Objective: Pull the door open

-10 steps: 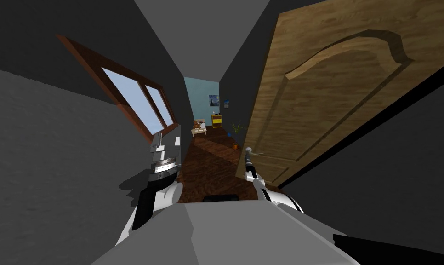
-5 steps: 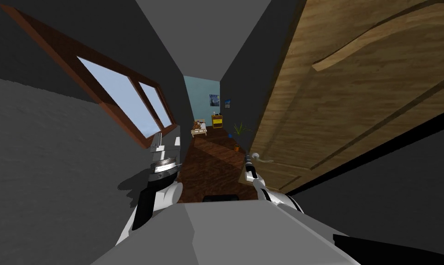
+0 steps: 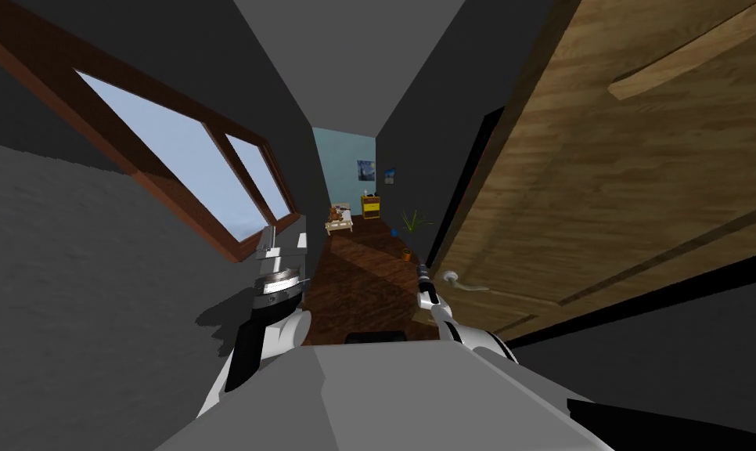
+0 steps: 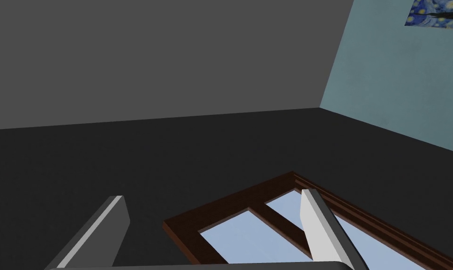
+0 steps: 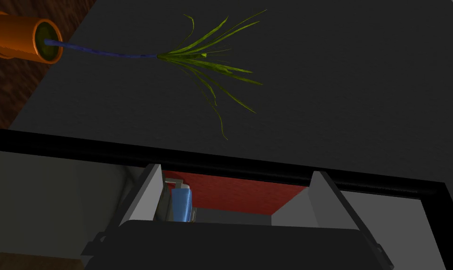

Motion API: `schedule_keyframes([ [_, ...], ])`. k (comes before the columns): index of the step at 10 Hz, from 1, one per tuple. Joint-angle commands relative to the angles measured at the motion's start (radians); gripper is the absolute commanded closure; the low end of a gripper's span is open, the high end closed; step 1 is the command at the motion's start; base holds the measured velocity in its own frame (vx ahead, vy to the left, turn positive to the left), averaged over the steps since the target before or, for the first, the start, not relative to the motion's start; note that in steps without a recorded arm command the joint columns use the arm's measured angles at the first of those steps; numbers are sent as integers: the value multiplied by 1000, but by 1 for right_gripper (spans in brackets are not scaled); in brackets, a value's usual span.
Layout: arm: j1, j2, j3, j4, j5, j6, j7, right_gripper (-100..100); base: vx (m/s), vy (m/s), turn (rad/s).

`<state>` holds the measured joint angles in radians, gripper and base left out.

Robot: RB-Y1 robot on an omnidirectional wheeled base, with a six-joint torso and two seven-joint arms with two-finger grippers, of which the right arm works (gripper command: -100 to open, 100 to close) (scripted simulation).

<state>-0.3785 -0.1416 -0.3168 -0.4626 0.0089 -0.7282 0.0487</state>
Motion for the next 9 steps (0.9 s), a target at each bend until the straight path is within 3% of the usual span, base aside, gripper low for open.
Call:
schedule_keyframes([
  [1, 1, -2, 2, 0, 1, -2, -4, -100, 189, 81, 4],
  [9, 9, -12, 11, -2, 5, -11, -23, -100, 165, 94, -3],
])
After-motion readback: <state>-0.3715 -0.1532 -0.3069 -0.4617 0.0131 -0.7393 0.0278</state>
